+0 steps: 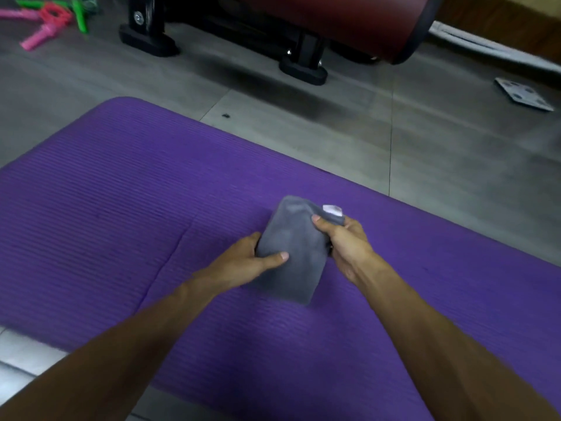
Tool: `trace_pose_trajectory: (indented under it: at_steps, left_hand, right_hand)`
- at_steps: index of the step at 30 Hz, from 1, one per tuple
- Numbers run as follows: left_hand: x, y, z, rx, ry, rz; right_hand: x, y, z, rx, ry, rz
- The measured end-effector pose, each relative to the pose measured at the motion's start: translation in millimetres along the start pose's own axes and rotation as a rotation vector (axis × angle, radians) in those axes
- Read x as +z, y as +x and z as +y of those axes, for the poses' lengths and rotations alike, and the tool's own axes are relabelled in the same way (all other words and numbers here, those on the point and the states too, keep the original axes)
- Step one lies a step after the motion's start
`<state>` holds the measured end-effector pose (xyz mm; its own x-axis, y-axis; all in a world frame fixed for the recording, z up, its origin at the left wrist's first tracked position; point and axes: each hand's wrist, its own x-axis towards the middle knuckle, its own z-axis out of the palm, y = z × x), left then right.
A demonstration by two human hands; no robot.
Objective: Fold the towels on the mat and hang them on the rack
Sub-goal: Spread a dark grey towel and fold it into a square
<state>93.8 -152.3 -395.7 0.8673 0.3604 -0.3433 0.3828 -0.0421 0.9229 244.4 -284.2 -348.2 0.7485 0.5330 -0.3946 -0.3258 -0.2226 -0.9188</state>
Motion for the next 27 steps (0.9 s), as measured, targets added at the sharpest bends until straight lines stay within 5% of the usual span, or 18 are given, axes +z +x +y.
trace_pose_trajectory:
  at_steps: [11,14,16,19,21,23,25,27]
  left_hand:
    - [36.0,17.4,-5.7,0.012,0.491,0.337]
    - [34.7,13.1,-8.5,0.463,0.919,0.420]
    - [33.6,11.2,-17.5,0.681,1.069,0.303]
    - [36.9,7.5,-29.7,0.660,1.184,0.159]
    - [41.7,6.1,-39.6,0.589,1.233,0.115]
    - [46.1,3.7,-46.3,0.536,1.231,0.100]
    - [49.5,1.1,-51.4,0.523,1.218,0.115]
    - [51.8,-1.0,-53.4,0.536,1.208,0.146]
  right_hand:
    - [-26.3,91.8,28.4,0.013,-0.224,0.215]
    - [-30.4,104.5,39.6,-0.022,-0.391,0.263]
    - [-34.1,111.9,37.5,-0.044,-0.543,0.254]
    - [-37.1,109.1,23.6,-0.090,-0.949,0.273]
    - [-32.1,93.8,19.3,-0.463,-1.195,0.297]
    - [-18.3,75.4,27.6,-0.861,-1.189,-0.052]
    - [-11.3,62.5,45.9,-0.809,-1.130,-0.580]
    - [-23.9,71.5,57.4,-0.723,-1.242,-0.775]
